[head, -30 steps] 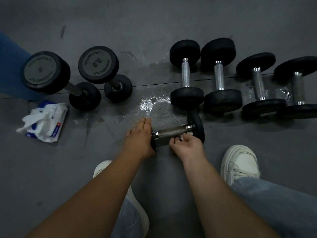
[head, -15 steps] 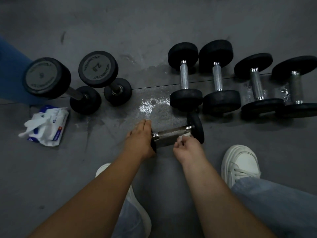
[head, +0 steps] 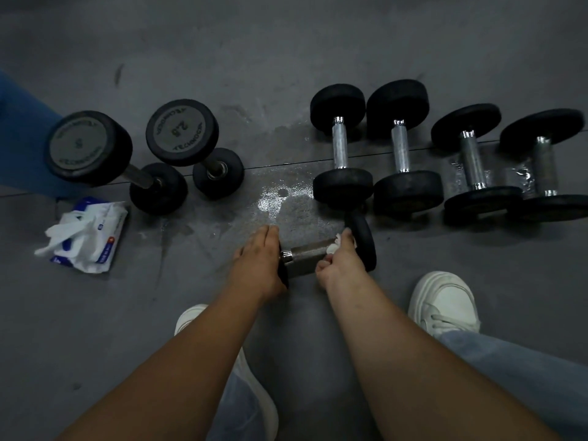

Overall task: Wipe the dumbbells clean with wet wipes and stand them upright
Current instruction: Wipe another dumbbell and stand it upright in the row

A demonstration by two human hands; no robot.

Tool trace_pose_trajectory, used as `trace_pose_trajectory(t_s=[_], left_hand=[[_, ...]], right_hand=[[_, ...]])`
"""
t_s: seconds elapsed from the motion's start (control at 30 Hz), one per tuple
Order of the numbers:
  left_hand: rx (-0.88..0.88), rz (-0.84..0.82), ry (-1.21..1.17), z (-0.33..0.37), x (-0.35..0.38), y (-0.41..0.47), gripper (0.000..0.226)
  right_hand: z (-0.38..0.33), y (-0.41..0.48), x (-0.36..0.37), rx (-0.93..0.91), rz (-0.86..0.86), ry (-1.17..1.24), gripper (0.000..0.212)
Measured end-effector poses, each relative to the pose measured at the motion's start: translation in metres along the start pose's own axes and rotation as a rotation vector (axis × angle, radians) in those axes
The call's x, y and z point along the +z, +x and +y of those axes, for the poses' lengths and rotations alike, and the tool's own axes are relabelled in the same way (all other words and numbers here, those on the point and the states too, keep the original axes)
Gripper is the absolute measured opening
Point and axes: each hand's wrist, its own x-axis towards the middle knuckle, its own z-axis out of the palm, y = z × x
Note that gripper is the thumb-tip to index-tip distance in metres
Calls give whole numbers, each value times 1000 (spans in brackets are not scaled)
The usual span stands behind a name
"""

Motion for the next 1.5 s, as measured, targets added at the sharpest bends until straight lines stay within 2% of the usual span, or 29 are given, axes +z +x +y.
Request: trace_pose_trajectory(t_s=[0.1,0.23,0.4,0.47,0.63,0.8,0.9,0.97,1.23,1.5], left_hand=[[-2,4,6,1,0,0,116],[-1,-1,20,0,-1,2,115],[5,10,21,-1,1,1,113],[6,11,17,0,0,1,113],[5,-1,4,1,-2,-1,114],[2,15,4,0,2,-1,113],[0,7,3,0,-1,1,115],[-2,6,0,0,0,2,115],[3,28,2,-1,2,2,115],[5,19,-1,-1,1,4,115]], right_hand=[[1,-4,12,-35,-42,23,27],[7,-4,-11,-75,-61,102,18],[0,1,-9,-64,-116,84,23],[0,1,-17,-72,-155,101,19],[21,15,-70,116,-41,206,15],[2,12,-39,137,-162,249,19],[1,5,-48,130,-249,205,18],[1,1,-50,132,-311,284,17],[0,2,-33,129,-223,296,13],[2,0,-27,65,-159,164,16]])
